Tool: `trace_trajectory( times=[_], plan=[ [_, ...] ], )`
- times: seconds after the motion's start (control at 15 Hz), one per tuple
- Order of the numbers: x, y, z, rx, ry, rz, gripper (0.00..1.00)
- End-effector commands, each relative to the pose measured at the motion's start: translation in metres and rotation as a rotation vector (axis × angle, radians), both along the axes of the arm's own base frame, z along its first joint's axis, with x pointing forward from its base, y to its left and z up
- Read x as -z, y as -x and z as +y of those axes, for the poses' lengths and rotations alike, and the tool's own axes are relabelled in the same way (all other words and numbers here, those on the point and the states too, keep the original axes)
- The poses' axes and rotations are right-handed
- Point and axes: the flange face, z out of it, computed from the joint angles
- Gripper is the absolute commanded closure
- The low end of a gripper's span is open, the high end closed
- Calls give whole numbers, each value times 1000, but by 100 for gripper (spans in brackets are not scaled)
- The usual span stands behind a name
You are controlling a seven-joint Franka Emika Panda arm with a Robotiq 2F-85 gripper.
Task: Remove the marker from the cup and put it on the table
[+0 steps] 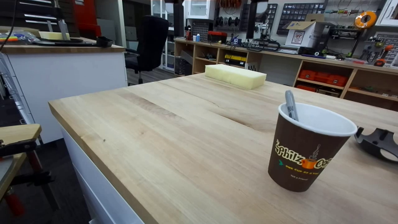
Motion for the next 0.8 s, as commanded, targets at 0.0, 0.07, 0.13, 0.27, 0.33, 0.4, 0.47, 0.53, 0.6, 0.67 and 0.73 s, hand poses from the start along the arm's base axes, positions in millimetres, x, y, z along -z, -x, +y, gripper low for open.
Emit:
trace_trajectory(
  times=[0.0,0.07,0.13,0.27,0.33,0.4,0.47,0.53,0.6,0.67,0.73],
  plan=[
    [-1,-12,-1,-55,24,-4,0],
    [0,-16,-2,-64,41,1,0],
    [2,-19,-5,-75,51,4,0],
    [5,-27,-15,-77,86,18,0],
    [5,-31,-21,-77,101,22,0],
    [6,-34,-26,-75,114,27,0],
    [7,-38,-36,-70,121,32,0],
    [8,-40,-42,-68,125,32,0],
    [9,-45,-50,-64,124,29,0],
    [10,-48,-55,-61,123,27,0],
    [11,-52,-61,-63,120,21,0]
  ],
)
